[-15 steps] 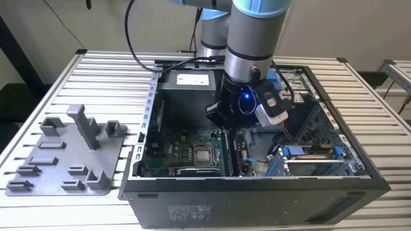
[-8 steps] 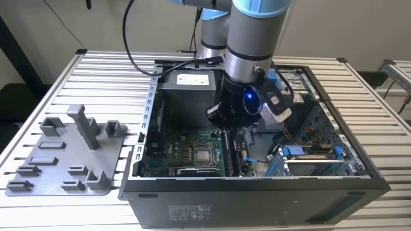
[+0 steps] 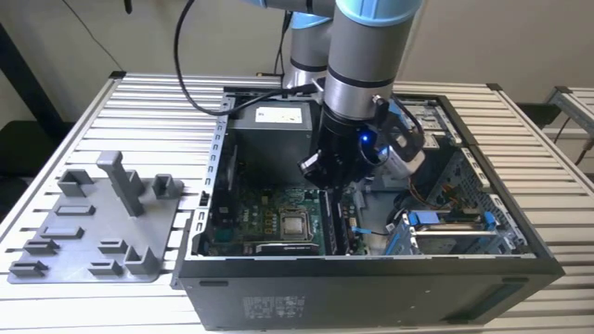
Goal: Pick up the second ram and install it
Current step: 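Press down the second ram until it locks into place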
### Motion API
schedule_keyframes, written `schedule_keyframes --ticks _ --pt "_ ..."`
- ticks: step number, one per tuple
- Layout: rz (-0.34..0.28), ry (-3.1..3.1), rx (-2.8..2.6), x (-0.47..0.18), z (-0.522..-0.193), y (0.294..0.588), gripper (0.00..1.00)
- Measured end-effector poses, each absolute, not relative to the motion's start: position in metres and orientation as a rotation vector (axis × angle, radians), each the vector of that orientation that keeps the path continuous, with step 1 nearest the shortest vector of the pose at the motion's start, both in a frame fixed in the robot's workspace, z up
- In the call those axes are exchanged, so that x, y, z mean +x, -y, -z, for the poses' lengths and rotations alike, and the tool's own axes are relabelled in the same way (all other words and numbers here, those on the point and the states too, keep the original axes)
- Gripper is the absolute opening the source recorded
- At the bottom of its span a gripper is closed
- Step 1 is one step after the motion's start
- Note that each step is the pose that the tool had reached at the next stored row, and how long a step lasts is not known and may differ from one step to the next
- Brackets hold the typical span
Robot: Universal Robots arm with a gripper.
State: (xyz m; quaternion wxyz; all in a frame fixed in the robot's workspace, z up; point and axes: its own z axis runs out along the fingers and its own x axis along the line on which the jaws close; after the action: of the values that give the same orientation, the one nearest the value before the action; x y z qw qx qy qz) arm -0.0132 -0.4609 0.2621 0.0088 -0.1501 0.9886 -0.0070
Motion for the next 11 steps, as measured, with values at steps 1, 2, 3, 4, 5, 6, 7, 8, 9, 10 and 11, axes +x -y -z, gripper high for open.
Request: schedule_keyframes --ticks 1,2,3,4,5,6,7,8,9,10,11 --pt "0.022 -3.084 -0.497 -0.0132 -0.2621 0.4609 0.11" --pt "0.021 -3.079 -0.525 -0.0132 -0.2621 0.4609 0.11" --pt "0.021 -3.074 -0.553 -0.0132 -0.2622 0.4609 0.11" --pt "0.021 -3.069 -0.581 -0.0132 -0.2621 0.4609 0.11" --pt "0.021 -3.064 -0.609 -0.0132 -0.2621 0.4609 0.11" --pt "0.020 -3.058 -0.637 -0.0131 -0.2621 0.4609 0.11" --pt "0.020 -3.052 -0.664 -0.0132 -0.2621 0.4609 0.11" --pt "0.020 -3.046 -0.692 -0.0132 -0.2621 0.4609 0.11" --pt "0.020 -3.039 -0.719 -0.0132 -0.2621 0.4609 0.11" --pt "0.019 -3.032 -0.746 -0.0132 -0.2621 0.4609 0.11" --pt "0.019 -3.025 -0.774 -0.0132 -0.2621 0.4609 0.11"
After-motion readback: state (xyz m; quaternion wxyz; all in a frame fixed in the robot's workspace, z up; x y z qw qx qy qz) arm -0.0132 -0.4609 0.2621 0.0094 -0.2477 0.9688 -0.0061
